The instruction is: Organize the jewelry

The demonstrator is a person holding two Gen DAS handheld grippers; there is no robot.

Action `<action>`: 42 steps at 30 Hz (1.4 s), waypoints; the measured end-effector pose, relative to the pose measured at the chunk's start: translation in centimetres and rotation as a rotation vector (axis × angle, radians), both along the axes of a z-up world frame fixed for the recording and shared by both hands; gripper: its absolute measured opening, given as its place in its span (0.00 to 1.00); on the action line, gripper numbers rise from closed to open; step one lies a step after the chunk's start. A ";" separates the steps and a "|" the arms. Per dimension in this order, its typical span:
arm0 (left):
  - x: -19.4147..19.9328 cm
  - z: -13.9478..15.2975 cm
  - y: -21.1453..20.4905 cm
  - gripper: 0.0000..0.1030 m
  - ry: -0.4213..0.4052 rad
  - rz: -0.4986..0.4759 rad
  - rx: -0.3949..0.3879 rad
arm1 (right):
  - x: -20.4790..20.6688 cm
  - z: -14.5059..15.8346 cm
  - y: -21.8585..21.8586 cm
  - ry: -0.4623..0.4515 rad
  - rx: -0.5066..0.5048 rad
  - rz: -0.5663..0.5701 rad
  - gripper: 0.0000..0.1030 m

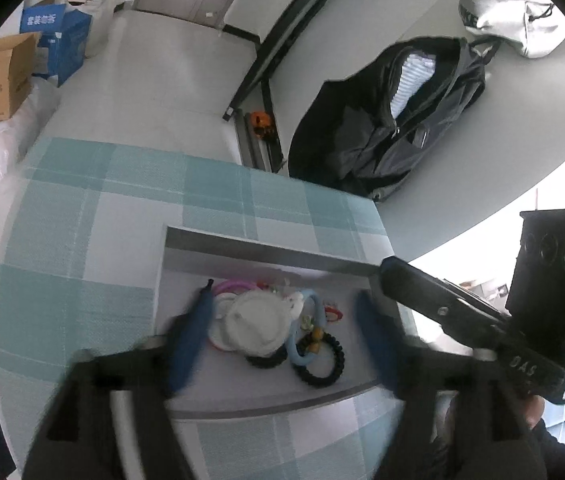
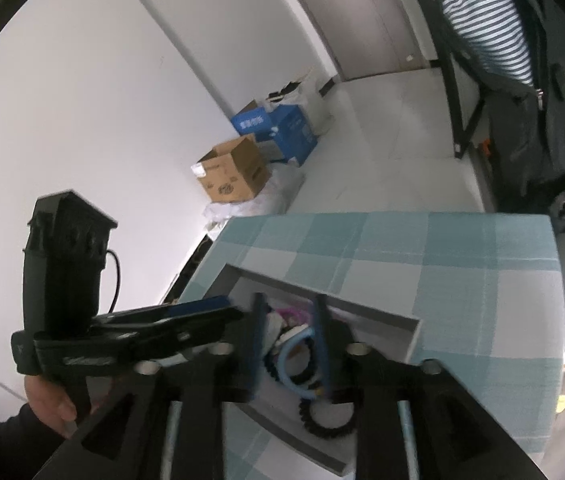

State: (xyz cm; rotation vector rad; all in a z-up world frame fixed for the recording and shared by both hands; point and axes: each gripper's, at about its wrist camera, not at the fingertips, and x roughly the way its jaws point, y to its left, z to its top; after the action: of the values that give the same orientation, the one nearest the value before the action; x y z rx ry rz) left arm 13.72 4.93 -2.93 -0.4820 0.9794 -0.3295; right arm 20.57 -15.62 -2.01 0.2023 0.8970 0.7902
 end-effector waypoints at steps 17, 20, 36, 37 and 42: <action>-2.8 1.0 -1.3 0.75 -0.151 0.113 0.275 | -1.7 1.2 -2.6 -0.061 -0.019 -0.125 0.82; -3.6 1.6 -1.4 0.75 -0.192 0.139 0.311 | -2.7 1.4 -2.5 -0.085 -0.035 -0.128 0.84; -8.9 4.3 -1.6 0.75 -0.324 0.278 0.422 | -10.0 2.6 -2.8 -0.251 -0.053 -0.160 0.92; -9.2 4.1 -1.6 0.75 -0.319 0.279 0.424 | -10.3 2.5 -2.8 -0.255 -0.053 -0.162 0.92; -10.4 3.7 -2.0 0.75 -0.296 0.292 0.455 | -11.7 2.0 -3.1 -0.246 -0.067 -0.174 0.94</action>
State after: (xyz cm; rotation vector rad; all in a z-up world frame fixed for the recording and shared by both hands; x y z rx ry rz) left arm 3.31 2.96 0.73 -0.1480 0.6556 0.0874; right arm 8.85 -18.68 0.00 0.1187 0.6624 0.6072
